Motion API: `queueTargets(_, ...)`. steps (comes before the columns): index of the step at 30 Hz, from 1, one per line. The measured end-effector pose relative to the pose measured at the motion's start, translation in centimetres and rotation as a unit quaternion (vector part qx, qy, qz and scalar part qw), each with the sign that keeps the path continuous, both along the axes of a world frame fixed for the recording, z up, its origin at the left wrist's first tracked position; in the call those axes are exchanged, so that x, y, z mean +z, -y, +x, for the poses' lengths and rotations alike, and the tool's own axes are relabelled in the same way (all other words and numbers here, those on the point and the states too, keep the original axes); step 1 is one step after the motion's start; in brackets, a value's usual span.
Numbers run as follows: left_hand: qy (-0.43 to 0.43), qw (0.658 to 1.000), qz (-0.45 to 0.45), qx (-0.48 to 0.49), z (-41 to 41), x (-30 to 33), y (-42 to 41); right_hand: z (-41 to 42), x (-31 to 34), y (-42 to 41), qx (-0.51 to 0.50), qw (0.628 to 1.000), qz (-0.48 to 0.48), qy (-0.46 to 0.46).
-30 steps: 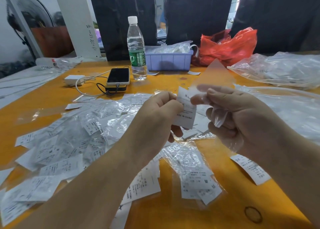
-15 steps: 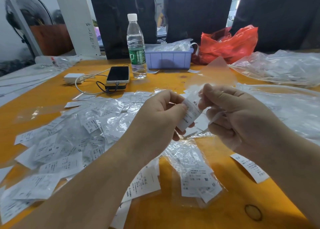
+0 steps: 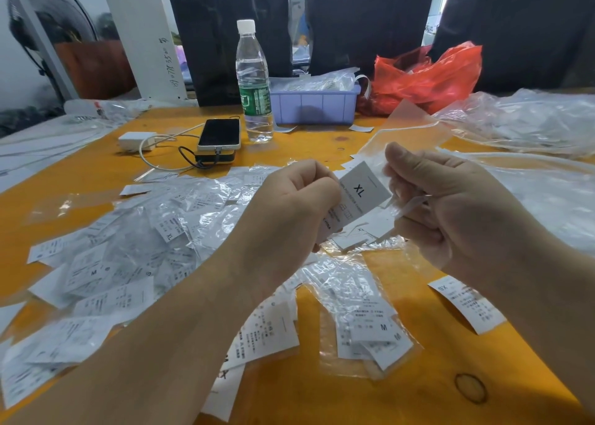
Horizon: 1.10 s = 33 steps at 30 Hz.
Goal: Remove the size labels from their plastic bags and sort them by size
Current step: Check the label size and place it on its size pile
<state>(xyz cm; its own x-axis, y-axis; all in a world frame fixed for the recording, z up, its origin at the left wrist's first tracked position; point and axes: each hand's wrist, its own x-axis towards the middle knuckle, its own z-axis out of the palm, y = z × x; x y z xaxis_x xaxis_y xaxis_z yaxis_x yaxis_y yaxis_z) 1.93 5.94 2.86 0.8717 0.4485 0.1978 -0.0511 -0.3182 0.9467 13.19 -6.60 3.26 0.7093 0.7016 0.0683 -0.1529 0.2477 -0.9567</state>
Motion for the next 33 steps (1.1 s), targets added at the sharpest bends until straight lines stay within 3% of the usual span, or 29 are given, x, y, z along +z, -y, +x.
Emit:
queueTargets(9, 0.014, 1.0, 0.004, 0.017, 0.1, -0.2, -0.2, -0.2, 0.2, 0.2, -0.01, 0.999, -0.003, 0.041)
queueTargets(21, -0.002, 0.997, 0.014, 0.078, -0.2, 0.1, -1.0, -0.9, 0.1, 0.2, -0.055, 0.969, -0.001, 0.243)
queueTargets(33, -0.02, 0.997, 0.023, 0.067, -0.2, 0.2, -0.8, -0.8, -0.1, 0.1, -0.058, 0.97, 0.014, 0.238)
